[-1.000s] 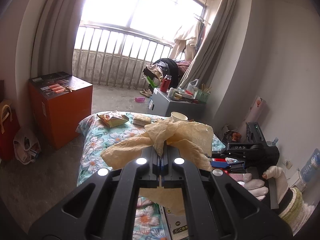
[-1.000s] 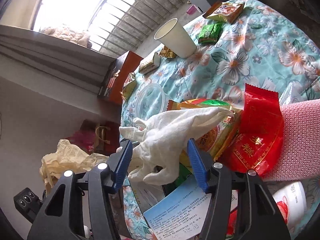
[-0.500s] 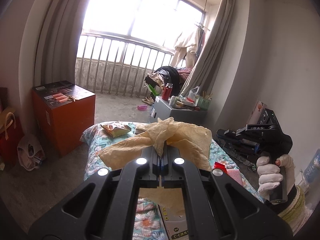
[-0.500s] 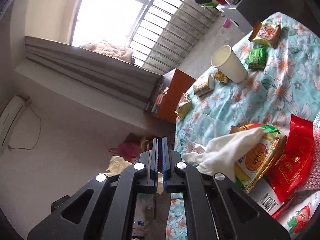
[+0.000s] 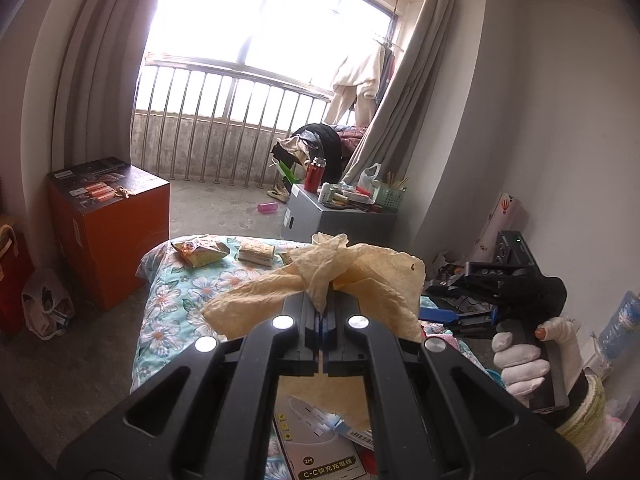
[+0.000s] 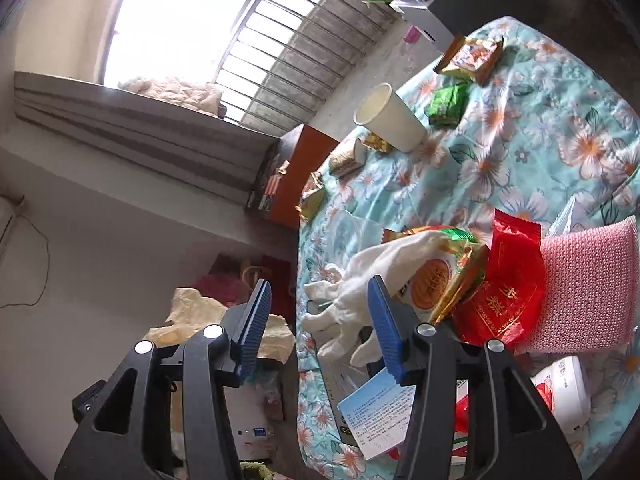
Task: Collect trash
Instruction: 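Carry the beige bag and white glove over the blue wastebasket with both grippers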
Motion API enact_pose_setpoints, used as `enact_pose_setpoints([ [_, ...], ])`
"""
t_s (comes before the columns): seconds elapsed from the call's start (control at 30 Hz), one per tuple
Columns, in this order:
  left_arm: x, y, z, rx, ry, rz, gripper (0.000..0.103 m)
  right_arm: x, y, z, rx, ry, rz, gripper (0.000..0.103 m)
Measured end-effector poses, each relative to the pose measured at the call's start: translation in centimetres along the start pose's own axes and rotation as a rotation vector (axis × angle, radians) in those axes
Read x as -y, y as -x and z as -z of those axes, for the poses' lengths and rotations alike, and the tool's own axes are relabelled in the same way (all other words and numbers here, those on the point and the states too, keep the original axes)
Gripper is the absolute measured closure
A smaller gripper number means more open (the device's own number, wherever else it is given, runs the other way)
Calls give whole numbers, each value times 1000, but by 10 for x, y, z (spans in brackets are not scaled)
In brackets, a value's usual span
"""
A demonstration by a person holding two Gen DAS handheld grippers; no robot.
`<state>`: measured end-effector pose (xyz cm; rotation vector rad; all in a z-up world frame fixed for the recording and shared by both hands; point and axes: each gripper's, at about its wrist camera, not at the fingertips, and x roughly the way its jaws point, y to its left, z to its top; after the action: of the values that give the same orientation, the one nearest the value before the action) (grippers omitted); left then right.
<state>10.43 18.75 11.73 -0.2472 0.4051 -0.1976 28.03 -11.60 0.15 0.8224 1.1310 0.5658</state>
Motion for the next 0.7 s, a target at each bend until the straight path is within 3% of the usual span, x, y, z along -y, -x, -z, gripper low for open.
enact_pose_setpoints([
  [0.1, -2, 2, 1, -3, 0, -11, 103, 12, -36, -7, -73, -63, 45, 51],
  [0.27, -13, 3, 1, -9, 11, -35, 103, 15, -63, -17, -82, -73, 95, 51],
  [0.3, -14, 3, 1, -11, 13, -38, 103, 17, -65, -17, -78, -80, 101, 53],
  [0.37, -18, 3, 0, -12, 18, -41, 103, 18, -68, -18, -69, -79, 101, 68],
  [0.43, -21, 2, 0, -13, 21, -43, 103, 20, -68, -19, -58, -91, 72, 96],
  [0.7, -20, 9, -8, 12, 23, -50, 103, -23, -20, -23, 51, 9, -201, 100],
])
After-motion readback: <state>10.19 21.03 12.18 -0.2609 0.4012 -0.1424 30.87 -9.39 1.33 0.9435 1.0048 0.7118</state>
